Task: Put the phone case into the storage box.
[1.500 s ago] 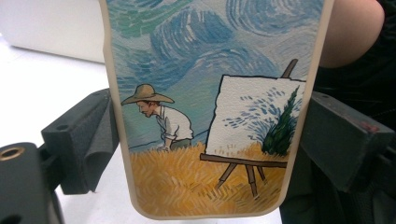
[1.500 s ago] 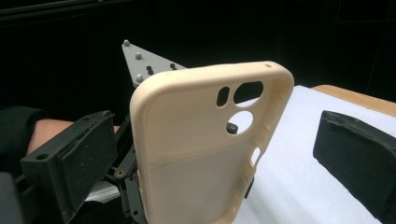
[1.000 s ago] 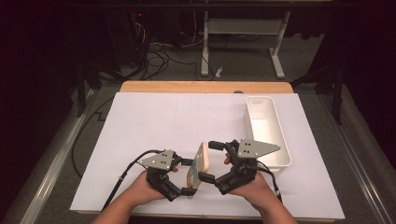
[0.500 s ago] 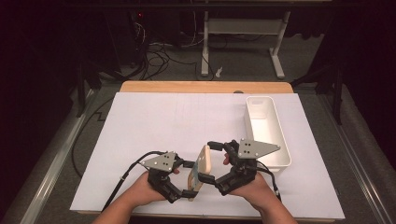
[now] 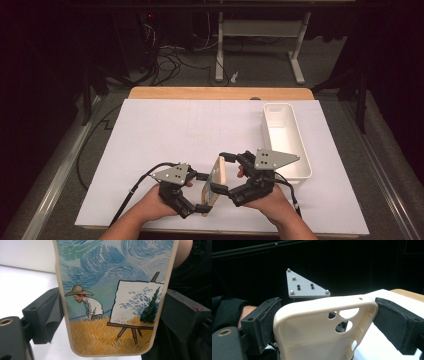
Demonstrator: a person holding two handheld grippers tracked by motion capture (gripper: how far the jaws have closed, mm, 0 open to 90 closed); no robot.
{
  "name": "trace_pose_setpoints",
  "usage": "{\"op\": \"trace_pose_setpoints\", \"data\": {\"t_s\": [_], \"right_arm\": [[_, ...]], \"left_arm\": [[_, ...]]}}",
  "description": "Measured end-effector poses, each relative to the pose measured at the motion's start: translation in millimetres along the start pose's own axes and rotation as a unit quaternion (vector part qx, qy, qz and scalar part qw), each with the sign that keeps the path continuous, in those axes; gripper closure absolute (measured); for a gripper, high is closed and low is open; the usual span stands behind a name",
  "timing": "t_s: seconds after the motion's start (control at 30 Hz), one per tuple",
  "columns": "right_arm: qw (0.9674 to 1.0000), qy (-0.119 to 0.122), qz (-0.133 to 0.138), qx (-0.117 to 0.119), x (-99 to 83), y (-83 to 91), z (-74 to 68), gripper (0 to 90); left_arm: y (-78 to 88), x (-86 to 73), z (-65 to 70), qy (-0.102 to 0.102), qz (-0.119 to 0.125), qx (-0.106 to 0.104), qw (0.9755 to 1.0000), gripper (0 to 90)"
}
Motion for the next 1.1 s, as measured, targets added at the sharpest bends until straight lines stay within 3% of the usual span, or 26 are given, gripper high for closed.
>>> {"op": "trace_pose_setpoints", "data": {"t_s": [0.77,1.1], "right_arm": [[0.9999,-0.008,-0.005,-0.009,-0.9,1.0,2.6,14.4],[1.0,-0.006,-0.003,0.004,-0.7,0.4,-0.2,11.7]], "left_arm": [[-1.0,-1.4,-2.7,0.0,-0.002,0.007,1.0,11.4],[0.4,-0.5,1.0,0.004,0.0,-0.008,1.0,11.4]]}}
Point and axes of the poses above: each handheld gripper's, and its own axes: y roughly backward along the jaws, x roughly out of its top, z roughly to its right, the point moved 10 cm from there along -y, roughly forward along the jaws, and after that the axes turned 15 degrees about -y, right-handed, at the moved point
